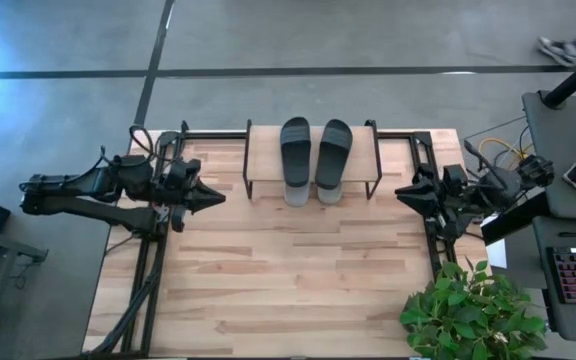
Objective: Pick and place slides into the shelf
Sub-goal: Return to Home Position
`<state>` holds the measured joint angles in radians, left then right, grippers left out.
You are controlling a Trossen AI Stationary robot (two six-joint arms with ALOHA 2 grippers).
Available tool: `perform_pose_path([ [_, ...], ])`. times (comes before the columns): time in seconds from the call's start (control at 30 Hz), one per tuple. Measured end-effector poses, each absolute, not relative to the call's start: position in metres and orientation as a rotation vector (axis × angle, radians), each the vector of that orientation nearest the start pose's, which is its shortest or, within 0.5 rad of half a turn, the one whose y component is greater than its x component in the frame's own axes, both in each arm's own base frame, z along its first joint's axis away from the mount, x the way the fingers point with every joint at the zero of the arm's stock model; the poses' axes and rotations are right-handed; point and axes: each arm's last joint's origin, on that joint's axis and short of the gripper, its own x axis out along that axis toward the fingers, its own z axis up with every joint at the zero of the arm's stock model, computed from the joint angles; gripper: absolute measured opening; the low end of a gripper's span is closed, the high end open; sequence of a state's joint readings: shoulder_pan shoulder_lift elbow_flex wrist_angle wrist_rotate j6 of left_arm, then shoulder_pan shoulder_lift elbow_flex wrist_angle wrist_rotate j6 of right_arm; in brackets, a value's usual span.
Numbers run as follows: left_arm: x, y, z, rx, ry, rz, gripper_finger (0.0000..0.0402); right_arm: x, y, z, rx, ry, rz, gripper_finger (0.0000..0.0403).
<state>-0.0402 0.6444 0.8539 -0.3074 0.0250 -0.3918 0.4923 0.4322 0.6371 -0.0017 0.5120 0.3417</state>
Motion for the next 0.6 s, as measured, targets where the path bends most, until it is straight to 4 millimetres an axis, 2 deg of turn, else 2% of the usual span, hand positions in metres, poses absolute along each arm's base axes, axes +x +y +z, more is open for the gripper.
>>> perform_pose_path([
  [0.3,0.127,-0.005,0.329,-0.410,0.080,-0.023,0.0002,0.082,0.029,0.315,0.447,-0.215,0.039,0.0068],
  [0.37,0.121,-0.004,0.319,-0.409,0.082,0.019,0.0002,0.078,0.026,0.309,0.452,-0.228,0.041,0.0068],
  [0.6,0.097,-0.001,0.305,-0.411,0.000,0.047,0.0002,0.065,0.020,0.294,0.392,-0.272,0.037,0.0068],
])
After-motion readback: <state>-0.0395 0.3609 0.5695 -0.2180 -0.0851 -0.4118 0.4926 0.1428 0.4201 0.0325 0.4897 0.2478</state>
